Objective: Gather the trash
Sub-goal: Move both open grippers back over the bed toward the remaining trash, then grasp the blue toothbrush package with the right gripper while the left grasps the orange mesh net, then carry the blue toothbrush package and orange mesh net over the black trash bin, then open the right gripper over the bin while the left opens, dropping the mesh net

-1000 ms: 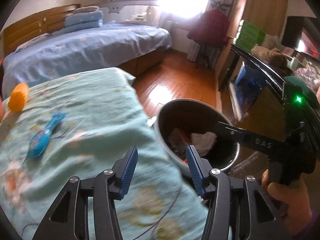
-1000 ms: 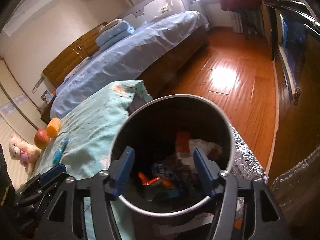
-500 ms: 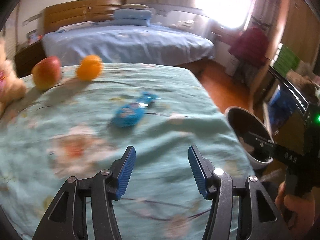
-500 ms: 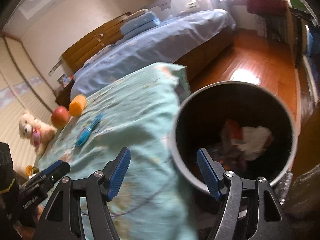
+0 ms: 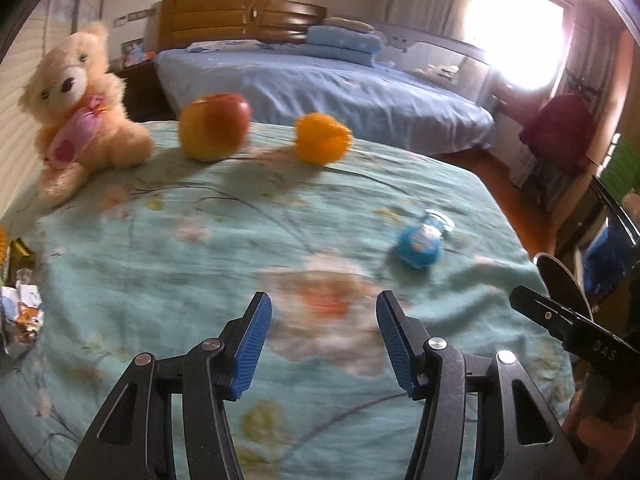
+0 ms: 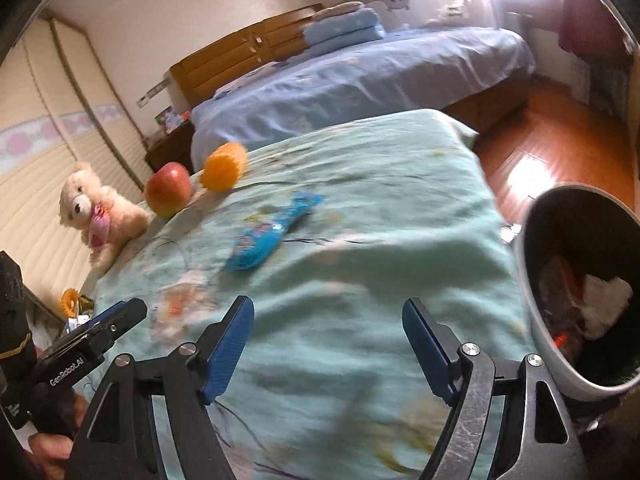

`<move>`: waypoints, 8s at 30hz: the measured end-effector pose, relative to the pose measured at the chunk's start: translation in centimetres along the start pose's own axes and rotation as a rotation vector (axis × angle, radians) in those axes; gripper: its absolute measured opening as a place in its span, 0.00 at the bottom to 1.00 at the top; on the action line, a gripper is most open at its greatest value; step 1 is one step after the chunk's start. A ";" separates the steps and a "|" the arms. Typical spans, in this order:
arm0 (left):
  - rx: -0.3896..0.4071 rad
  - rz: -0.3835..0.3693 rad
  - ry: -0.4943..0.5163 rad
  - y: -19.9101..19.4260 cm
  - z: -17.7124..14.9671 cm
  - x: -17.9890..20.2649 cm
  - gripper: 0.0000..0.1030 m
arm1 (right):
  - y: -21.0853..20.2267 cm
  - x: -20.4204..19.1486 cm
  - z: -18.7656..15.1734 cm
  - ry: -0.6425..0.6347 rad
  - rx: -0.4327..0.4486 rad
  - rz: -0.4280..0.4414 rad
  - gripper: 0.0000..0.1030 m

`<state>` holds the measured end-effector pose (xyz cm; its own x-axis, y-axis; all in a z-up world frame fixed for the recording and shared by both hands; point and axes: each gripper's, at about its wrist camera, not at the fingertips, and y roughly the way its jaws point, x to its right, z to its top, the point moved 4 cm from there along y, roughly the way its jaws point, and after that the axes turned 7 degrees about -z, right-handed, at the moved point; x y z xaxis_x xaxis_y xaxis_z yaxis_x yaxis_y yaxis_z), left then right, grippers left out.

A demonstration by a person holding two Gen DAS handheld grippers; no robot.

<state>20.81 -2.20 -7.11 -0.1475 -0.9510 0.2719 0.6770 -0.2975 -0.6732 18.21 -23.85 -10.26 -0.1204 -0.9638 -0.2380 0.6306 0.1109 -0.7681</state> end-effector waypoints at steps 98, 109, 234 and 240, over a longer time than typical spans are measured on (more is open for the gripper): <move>-0.052 -0.159 0.028 6.3 1.5 2.7 0.08 | 5.7 0.4 3.3 0.005 -0.084 0.049 0.26; -0.070 -0.198 0.091 5.8 0.6 6.4 0.08 | 1.5 1.9 1.9 -0.018 -0.034 0.034 0.14; -0.206 -0.347 0.433 14.3 0.3 26.4 0.09 | -7.2 19.5 0.1 0.166 0.075 -0.240 0.14; -0.214 -0.355 0.437 14.4 0.4 26.5 0.10 | -6.9 19.8 0.2 0.166 0.068 -0.244 0.14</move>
<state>26.96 -31.62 -9.33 -0.6513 -0.7236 0.2284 0.3784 -0.5706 -0.7288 11.64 -43.73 -9.54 -0.3951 -0.9064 -0.1496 0.6169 -0.1411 -0.7743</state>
